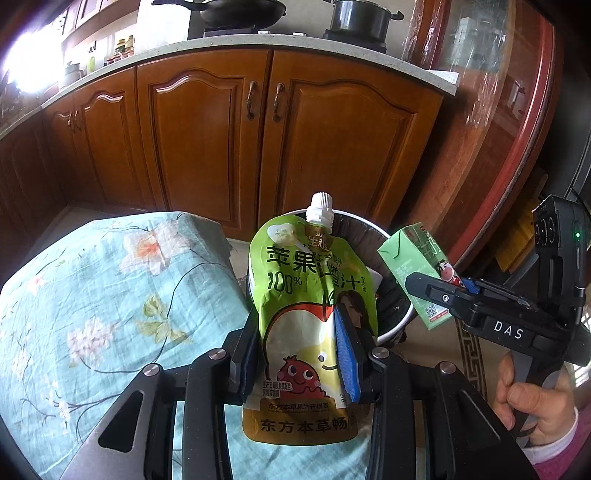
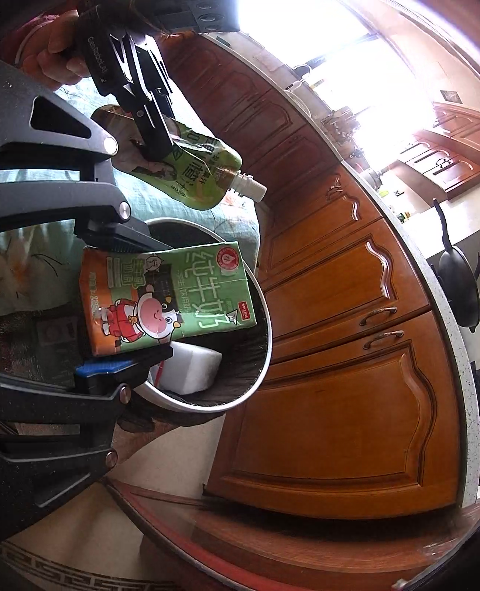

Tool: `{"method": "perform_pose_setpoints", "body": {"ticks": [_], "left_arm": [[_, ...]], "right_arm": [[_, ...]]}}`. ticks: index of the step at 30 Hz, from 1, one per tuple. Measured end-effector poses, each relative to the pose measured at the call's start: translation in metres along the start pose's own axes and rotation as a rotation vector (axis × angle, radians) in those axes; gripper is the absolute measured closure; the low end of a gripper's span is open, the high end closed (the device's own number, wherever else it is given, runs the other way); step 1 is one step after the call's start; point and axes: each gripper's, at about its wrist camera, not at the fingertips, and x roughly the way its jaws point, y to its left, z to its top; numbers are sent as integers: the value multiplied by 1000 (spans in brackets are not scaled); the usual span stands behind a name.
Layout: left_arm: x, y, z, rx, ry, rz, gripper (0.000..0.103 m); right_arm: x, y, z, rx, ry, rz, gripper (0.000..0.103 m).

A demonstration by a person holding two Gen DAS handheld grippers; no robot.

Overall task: Collect trash
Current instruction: 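Carry the green carton in the right gripper while the left carries the pouch to the bin, then open both grippers over the bin to drop the carton and pouch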

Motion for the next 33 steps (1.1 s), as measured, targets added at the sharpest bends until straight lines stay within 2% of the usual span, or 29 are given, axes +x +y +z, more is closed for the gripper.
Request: {"method": "perform_pose_setpoints", "body": {"ticks": [17, 33], "left_arm": [[53, -5, 35, -17, 37, 15, 68], [65, -5, 39, -39, 61, 17, 67]], "right_arm": [[19, -17, 23, 2, 17, -33, 56], [31, -21, 29, 13, 47, -54, 56]]}}
